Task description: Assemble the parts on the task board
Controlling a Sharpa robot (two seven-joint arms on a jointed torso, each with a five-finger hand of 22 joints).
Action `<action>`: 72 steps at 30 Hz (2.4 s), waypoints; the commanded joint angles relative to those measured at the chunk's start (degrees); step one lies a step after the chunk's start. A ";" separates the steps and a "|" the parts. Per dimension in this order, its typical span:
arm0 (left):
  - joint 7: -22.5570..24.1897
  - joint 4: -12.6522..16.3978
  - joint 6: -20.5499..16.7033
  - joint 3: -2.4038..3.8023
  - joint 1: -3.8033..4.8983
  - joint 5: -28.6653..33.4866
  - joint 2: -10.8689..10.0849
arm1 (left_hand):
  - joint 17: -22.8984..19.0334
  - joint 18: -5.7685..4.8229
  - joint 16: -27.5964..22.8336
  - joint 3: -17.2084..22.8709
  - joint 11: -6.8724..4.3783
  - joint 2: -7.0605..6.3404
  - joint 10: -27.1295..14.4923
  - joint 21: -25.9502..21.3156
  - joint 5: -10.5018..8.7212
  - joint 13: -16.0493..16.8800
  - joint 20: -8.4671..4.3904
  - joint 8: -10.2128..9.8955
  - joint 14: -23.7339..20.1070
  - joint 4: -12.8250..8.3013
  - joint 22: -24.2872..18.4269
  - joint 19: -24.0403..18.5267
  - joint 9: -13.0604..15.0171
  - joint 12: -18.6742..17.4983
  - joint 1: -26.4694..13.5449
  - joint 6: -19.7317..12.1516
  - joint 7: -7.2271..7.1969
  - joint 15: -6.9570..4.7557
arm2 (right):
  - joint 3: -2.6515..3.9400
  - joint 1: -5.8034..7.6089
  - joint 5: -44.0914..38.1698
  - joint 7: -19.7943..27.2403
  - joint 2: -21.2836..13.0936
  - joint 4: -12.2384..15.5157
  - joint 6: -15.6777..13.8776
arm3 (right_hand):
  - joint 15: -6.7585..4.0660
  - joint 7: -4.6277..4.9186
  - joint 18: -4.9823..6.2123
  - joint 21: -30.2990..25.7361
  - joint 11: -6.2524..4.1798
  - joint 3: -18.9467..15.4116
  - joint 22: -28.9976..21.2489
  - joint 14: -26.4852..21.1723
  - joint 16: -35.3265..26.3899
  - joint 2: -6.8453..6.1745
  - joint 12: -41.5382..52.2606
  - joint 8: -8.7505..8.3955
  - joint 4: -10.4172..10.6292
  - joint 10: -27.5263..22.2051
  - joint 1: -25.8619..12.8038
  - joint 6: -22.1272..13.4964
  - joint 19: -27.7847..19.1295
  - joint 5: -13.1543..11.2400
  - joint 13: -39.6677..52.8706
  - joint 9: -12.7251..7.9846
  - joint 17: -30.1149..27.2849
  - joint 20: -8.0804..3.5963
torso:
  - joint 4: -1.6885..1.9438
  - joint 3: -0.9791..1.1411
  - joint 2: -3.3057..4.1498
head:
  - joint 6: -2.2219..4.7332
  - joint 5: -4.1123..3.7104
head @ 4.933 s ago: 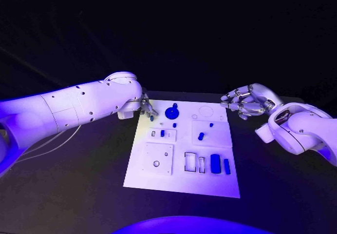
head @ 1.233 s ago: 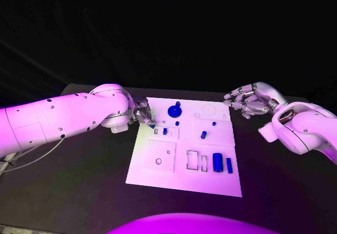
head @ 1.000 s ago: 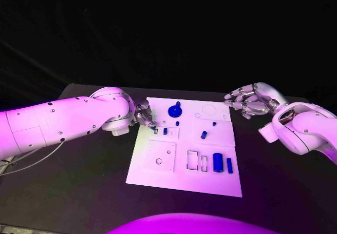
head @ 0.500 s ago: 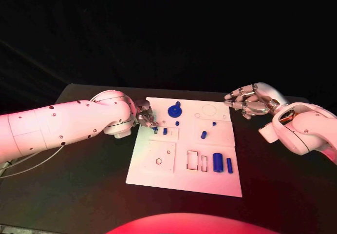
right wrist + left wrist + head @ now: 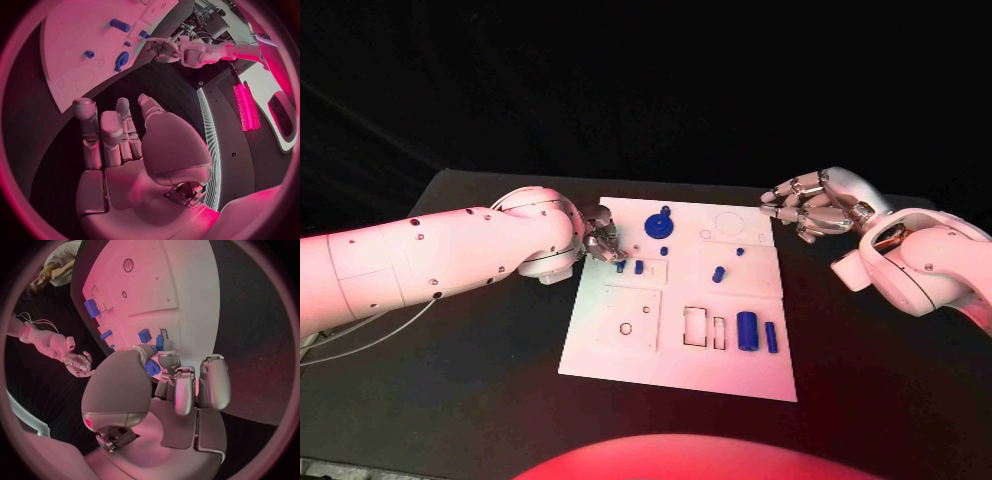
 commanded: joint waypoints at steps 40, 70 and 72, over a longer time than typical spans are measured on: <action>-0.48 0.37 2.34 0.03 -0.55 -2.16 0.01 | 14.10 -1.08 0.38 11.96 -0.10 -0.64 0.70 0.24 0.10 0.14 -0.09 0.28 5.62 -11.23 0.81 0.53 0.16 0.25 -0.33 0.10 -0.27 -0.35 | 0.02 -0.23 -0.48 0.60 -0.12 -0.07 0.16 | 0.19 0.05 0.58 0.50 0.10 0.07 0.55 0.47 0.14 -0.07 0.11 0.35 0.39 0.23 -0.44 -0.27 0.97 0.32 -0.06 -0.06 0.56 0.05 | 0.05 -0.02 -0.05 | -0.46 0.12; -0.73 0.63 2.79 0.03 -0.56 -2.15 -0.40 | 14.11 -1.08 0.38 12.18 -0.13 -0.78 0.77 0.23 0.08 0.20 -0.11 0.34 5.62 -11.29 0.79 0.52 0.19 0.29 -0.43 0.15 -0.30 -0.39 | 0.02 -0.26 -0.46 0.70 -0.14 -0.06 0.15 | 0.19 0.05 0.58 0.50 0.10 0.07 0.55 0.47 0.14 -0.07 0.11 0.35 0.39 0.23 -0.44 -0.27 0.97 0.32 -0.06 -0.06 0.56 0.05 | -0.01 0.00 -0.02 | -0.62 0.21; -0.75 0.61 2.75 0.03 -0.56 -1.83 -0.40 | 14.12 -1.08 0.39 12.25 -0.13 -0.98 0.82 0.23 0.04 0.15 -0.12 0.39 5.63 -11.12 0.79 0.52 0.23 0.25 -0.83 0.17 -0.32 -0.40 | 0.02 -0.26 -0.46 0.69 -0.16 -0.05 0.14 | 0.19 0.05 0.58 0.50 0.10 0.07 0.55 0.47 0.14 -0.07 0.11 0.35 0.39 0.23 -0.44 -0.27 0.97 0.32 -0.06 -0.06 0.56 0.05 | -0.01 0.02 -0.03 | -0.62 0.23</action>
